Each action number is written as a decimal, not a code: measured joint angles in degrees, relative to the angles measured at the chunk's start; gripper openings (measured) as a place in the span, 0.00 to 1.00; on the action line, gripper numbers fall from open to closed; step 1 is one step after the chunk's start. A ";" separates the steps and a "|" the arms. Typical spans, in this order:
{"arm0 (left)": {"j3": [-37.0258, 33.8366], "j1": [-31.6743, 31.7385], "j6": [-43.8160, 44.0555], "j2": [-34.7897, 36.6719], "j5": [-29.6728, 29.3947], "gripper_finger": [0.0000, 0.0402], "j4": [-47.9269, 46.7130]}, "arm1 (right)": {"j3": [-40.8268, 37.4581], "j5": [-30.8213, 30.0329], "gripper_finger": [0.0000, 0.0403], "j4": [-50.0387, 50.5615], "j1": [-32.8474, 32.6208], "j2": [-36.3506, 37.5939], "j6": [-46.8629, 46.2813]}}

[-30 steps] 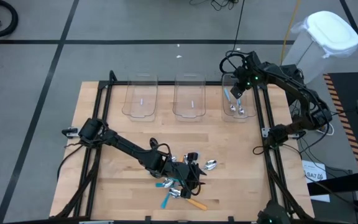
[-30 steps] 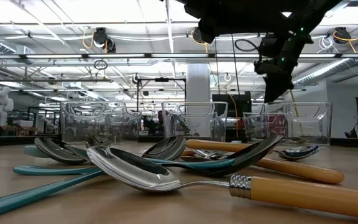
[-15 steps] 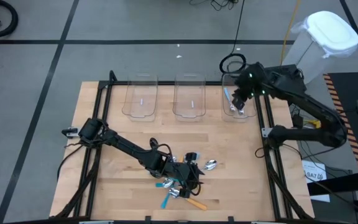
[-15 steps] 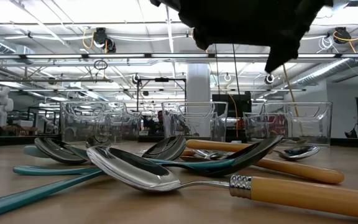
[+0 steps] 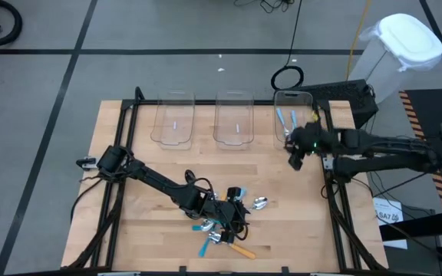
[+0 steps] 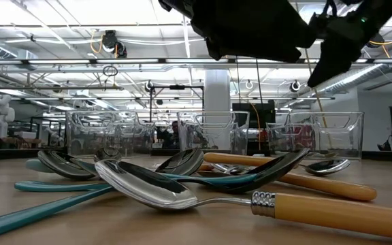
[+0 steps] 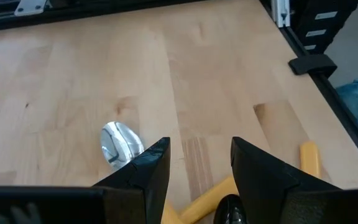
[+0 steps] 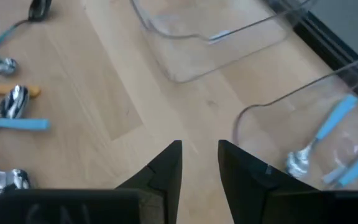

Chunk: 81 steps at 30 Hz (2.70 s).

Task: Sort silverware by color (type)
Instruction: Put the light blue spoon into the right transparent bin

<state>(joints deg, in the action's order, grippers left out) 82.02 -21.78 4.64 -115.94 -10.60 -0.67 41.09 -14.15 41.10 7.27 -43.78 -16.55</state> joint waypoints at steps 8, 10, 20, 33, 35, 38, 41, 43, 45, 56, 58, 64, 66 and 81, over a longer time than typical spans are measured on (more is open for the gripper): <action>0.00 0.00 0.16 0.00 -0.48 0.42 -0.18 | -4.38 -10.65 0.25 -10.33 -15.19 -1.93 -2.76; 0.00 0.00 0.15 0.00 -0.52 0.42 -0.21 | -4.45 -13.23 0.25 -12.11 -18.62 -3.54 -3.13; 0.00 0.00 0.64 0.00 -2.56 0.42 -1.25 | -4.47 -21.15 0.25 -22.07 -31.74 -15.25 -4.48; 0.00 0.00 5.36 0.00 -7.62 0.42 -6.11 | -4.47 -22.63 0.25 -33.37 -41.89 -29.13 -9.39; 0.00 0.00 6.56 0.00 -9.06 0.42 -7.60 | -4.47 -22.72 0.25 -37.01 -43.38 -31.05 -9.45; 0.00 -0.16 8.14 0.00 -10.07 0.42 -9.43 | -4.47 -23.56 0.25 -41.53 -45.48 -34.09 -10.03; 0.00 -0.45 9.77 0.00 -10.68 0.42 -11.66 | -4.47 -23.52 0.25 -45.41 -46.38 -37.11 -9.26; 0.00 -0.78 10.80 0.00 -10.95 0.42 -13.33 | -4.47 -23.45 0.25 -47.35 -46.30 -38.70 -8.59; 0.00 -1.33 11.41 0.00 -11.63 0.42 -14.90 | -4.47 -24.72 0.25 -48.42 -46.13 -40.08 -7.92; -0.03 -6.91 9.41 0.00 -20.68 0.42 -27.67 | -4.34 -19.60 0.25 -49.89 -38.55 -41.61 -3.33; -0.83 -7.11 8.96 0.00 -20.66 0.42 -27.58 | -4.25 -17.01 0.25 -49.96 -36.70 -41.59 -1.64; -4.45 -5.63 8.13 0.00 -19.20 0.42 -27.96 | -4.23 -12.02 0.25 -49.92 -32.24 -41.58 2.70; -4.99 -4.72 7.86 0.00 -19.00 0.42 -28.26 | -4.23 -9.68 0.25 -49.92 -31.17 -41.60 3.50; -5.12 -5.31 14.60 9.92 -15.33 0.42 -46.46 | -4.07 -4.89 0.25 -49.93 -30.21 -41.58 6.77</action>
<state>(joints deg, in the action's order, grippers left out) 76.90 -27.10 19.24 -106.02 -25.93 -47.12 37.01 -19.04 -8.83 -22.94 -85.36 -9.78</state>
